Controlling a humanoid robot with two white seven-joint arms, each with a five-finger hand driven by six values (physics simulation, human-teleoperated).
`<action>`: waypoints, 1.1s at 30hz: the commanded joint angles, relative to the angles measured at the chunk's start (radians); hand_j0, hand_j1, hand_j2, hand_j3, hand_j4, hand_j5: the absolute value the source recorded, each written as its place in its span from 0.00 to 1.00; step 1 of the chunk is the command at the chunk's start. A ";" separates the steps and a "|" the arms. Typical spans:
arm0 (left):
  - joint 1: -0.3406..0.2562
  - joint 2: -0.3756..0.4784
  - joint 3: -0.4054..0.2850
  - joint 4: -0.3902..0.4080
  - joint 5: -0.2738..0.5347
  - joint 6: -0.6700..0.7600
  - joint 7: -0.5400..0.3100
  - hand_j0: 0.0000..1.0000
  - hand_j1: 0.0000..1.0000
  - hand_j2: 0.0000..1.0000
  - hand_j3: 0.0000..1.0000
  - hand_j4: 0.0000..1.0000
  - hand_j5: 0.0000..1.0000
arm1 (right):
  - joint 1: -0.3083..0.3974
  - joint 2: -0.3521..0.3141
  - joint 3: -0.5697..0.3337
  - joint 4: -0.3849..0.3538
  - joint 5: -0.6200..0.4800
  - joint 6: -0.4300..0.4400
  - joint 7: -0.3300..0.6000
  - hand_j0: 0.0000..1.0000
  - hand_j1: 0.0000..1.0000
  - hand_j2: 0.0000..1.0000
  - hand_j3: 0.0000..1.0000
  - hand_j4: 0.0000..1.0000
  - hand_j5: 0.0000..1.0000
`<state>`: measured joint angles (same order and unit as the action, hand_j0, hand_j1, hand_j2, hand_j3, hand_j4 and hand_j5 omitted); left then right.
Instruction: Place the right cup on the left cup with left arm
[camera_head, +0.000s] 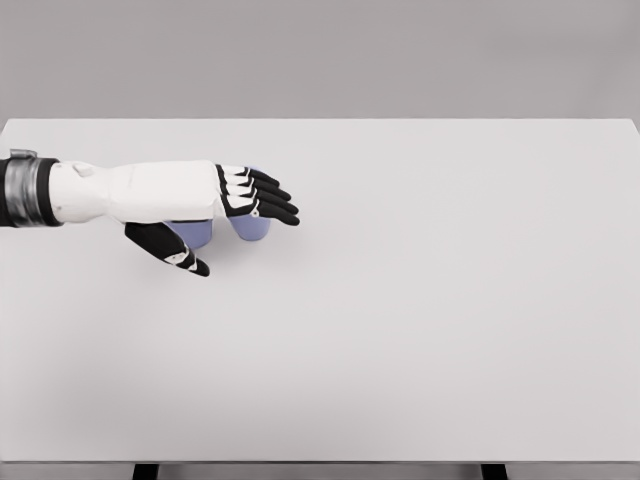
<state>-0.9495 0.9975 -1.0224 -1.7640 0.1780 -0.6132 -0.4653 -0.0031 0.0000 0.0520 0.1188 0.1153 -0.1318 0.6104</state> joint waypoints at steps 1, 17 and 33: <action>0.000 0.003 -0.001 0.000 0.008 0.002 0.000 1.00 1.00 1.00 1.00 1.00 1.00 | 0.002 0.000 0.000 0.001 0.000 0.003 0.000 1.00 1.00 1.00 1.00 1.00 1.00; -0.107 -0.106 -0.033 0.055 0.098 0.002 0.065 1.00 1.00 1.00 1.00 1.00 1.00 | -0.002 0.000 -0.003 -0.001 0.001 0.001 0.000 1.00 1.00 1.00 1.00 1.00 1.00; -0.152 -0.149 -0.027 0.020 0.152 0.523 -0.146 1.00 1.00 1.00 1.00 1.00 1.00 | -0.003 0.000 -0.003 -0.001 0.001 0.001 0.000 1.00 1.00 1.00 1.00 1.00 1.00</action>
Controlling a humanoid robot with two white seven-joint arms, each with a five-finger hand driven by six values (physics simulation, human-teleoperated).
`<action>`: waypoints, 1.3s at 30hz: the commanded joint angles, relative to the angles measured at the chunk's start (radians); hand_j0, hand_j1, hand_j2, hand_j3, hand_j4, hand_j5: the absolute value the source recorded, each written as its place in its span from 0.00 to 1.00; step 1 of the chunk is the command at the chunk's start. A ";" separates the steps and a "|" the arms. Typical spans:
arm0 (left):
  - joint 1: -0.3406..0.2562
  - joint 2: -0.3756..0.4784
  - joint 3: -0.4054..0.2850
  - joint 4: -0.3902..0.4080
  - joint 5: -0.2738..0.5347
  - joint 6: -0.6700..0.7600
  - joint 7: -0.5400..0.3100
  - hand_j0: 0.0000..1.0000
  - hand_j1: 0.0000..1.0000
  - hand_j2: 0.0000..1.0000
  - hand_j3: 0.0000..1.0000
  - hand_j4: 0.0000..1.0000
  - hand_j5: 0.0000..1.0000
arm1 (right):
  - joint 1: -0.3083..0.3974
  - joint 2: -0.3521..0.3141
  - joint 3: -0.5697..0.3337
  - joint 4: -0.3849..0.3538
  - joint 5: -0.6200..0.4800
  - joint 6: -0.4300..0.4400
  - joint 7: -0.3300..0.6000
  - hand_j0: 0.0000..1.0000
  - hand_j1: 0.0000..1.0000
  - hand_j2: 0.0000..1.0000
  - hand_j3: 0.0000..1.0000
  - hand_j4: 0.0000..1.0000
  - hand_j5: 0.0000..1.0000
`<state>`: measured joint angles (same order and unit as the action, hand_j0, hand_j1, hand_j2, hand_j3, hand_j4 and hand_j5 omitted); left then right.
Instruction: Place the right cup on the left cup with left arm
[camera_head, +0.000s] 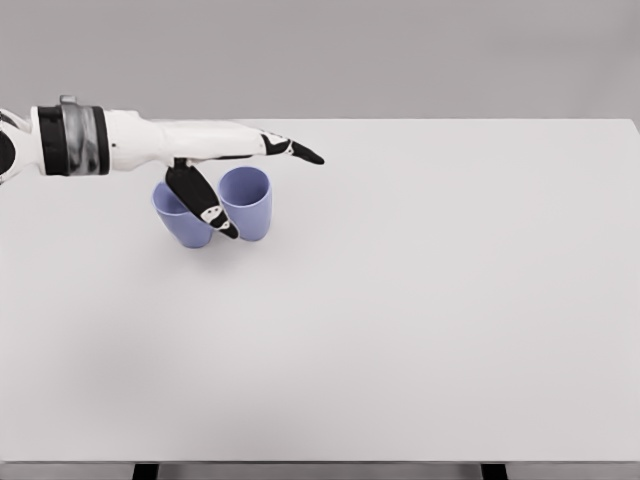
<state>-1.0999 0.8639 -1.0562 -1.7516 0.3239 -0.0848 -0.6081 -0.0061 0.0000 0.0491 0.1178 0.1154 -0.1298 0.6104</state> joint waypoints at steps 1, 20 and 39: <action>0.000 -0.023 0.007 0.020 -0.020 -0.004 -0.003 1.00 1.00 1.00 1.00 1.00 1.00 | 0.002 0.000 0.000 0.000 0.001 -0.001 0.000 1.00 1.00 1.00 1.00 1.00 1.00; 0.041 -0.098 -0.035 0.158 -0.197 0.016 0.053 1.00 1.00 1.00 1.00 1.00 1.00 | 0.000 0.000 0.000 0.000 0.001 -0.001 0.000 1.00 1.00 1.00 1.00 1.00 1.00; 0.043 -0.108 -0.041 0.178 -0.256 0.016 0.106 1.00 1.00 1.00 1.00 1.00 1.00 | 0.000 0.000 0.000 0.000 0.001 -0.001 0.000 1.00 1.00 1.00 1.00 1.00 1.00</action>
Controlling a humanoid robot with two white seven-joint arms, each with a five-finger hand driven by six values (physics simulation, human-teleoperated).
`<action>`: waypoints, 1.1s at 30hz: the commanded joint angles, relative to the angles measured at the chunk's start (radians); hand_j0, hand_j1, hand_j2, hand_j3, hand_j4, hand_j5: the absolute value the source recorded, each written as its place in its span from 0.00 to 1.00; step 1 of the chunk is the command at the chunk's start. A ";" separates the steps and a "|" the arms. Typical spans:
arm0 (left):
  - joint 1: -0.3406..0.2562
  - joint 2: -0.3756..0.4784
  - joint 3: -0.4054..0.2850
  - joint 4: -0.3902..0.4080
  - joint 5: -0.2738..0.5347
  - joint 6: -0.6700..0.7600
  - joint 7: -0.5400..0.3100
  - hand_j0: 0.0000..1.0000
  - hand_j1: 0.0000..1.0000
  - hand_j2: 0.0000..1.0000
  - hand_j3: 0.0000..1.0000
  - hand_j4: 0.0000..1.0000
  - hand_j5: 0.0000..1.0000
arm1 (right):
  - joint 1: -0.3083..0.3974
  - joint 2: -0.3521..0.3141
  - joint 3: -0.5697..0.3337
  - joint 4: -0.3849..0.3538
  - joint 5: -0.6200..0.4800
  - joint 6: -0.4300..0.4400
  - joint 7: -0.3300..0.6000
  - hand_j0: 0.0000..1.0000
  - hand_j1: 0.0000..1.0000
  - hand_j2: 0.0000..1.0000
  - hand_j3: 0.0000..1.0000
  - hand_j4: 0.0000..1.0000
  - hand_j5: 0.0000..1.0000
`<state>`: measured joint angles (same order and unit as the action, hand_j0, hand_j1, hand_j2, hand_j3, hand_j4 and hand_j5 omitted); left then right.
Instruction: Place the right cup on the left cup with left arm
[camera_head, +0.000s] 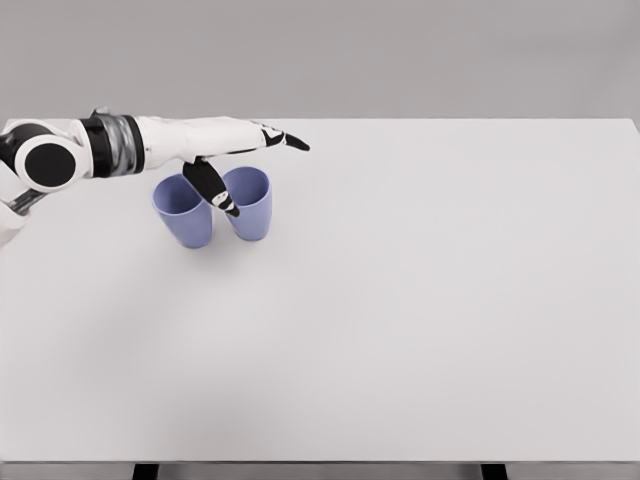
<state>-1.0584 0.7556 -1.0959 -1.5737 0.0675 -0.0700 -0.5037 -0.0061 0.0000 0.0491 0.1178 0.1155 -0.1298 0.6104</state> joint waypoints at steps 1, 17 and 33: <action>0.000 -0.004 -0.019 0.007 0.002 0.001 0.002 1.00 1.00 1.00 1.00 1.00 1.00 | 0.000 0.000 0.000 0.000 0.001 -0.001 0.000 1.00 1.00 1.00 1.00 1.00 1.00; 0.003 -0.039 -0.025 0.072 0.003 -0.001 0.004 1.00 1.00 1.00 1.00 1.00 1.00 | 0.002 0.000 0.000 0.000 0.001 -0.001 0.000 1.00 1.00 1.00 1.00 1.00 1.00; 0.006 -0.039 -0.025 0.073 0.003 0.001 0.004 1.00 1.00 1.00 1.00 1.00 1.00 | 0.000 0.000 0.000 0.000 0.001 -0.001 0.000 1.00 1.00 1.00 1.00 1.00 1.00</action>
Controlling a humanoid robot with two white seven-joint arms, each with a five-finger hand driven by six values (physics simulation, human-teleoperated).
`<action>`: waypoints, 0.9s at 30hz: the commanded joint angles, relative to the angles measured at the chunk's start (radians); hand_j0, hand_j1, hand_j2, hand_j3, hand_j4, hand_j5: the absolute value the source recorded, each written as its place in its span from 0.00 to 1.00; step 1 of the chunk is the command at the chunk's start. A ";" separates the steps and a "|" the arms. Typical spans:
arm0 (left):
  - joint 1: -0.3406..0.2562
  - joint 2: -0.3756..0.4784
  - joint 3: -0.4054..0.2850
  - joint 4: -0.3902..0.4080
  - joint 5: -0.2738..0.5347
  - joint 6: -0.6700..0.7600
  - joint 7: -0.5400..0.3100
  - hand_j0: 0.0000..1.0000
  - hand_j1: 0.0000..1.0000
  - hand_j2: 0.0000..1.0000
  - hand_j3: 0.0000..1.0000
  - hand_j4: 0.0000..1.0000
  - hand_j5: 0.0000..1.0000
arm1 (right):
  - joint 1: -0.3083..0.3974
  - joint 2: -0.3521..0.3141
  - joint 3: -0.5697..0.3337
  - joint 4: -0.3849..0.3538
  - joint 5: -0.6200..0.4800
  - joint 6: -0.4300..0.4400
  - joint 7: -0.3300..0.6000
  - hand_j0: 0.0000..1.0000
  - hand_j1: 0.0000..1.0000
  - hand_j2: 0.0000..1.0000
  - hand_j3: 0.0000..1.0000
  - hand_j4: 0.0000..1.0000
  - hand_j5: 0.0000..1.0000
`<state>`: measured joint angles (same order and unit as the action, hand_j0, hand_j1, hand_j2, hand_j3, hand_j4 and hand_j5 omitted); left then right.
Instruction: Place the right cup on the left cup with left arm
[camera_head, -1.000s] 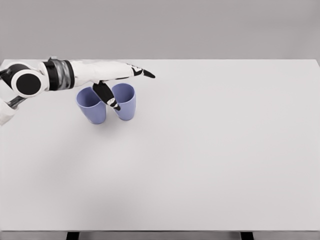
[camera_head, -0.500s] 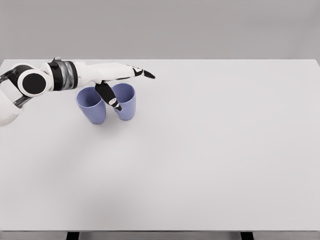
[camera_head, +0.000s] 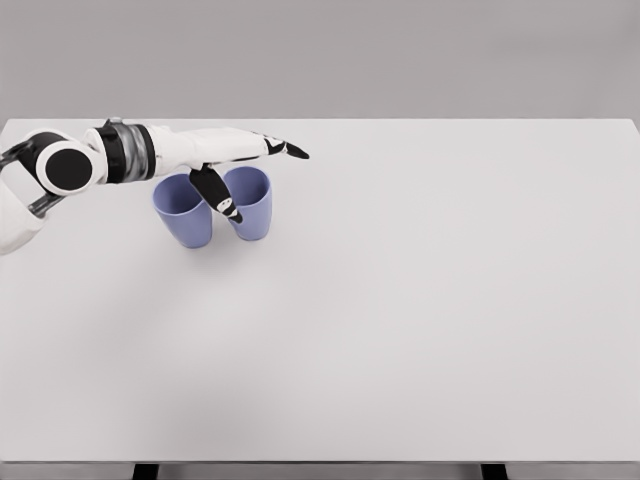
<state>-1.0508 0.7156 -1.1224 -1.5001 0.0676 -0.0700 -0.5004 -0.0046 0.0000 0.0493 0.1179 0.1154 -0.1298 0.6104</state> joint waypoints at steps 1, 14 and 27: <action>0.000 -0.001 0.001 0.000 0.003 0.001 0.000 1.00 1.00 1.00 1.00 1.00 1.00 | 0.000 0.000 0.001 0.000 0.001 -0.001 0.000 1.00 1.00 1.00 1.00 1.00 1.00; 0.000 -0.002 0.001 0.000 -0.031 -0.001 0.014 1.00 1.00 1.00 1.00 1.00 1.00 | 0.000 0.000 0.000 0.000 0.001 -0.001 0.000 1.00 1.00 1.00 1.00 1.00 1.00; 0.002 -0.007 -0.028 0.011 -0.029 -0.001 0.028 1.00 1.00 1.00 1.00 1.00 1.00 | -0.002 0.000 0.000 0.000 0.001 -0.001 0.000 1.00 1.00 1.00 1.00 1.00 1.00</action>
<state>-1.0477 0.7076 -1.1496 -1.4908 0.0360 -0.0701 -0.4741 -0.0061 0.0000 0.0491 0.1178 0.1154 -0.1298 0.6104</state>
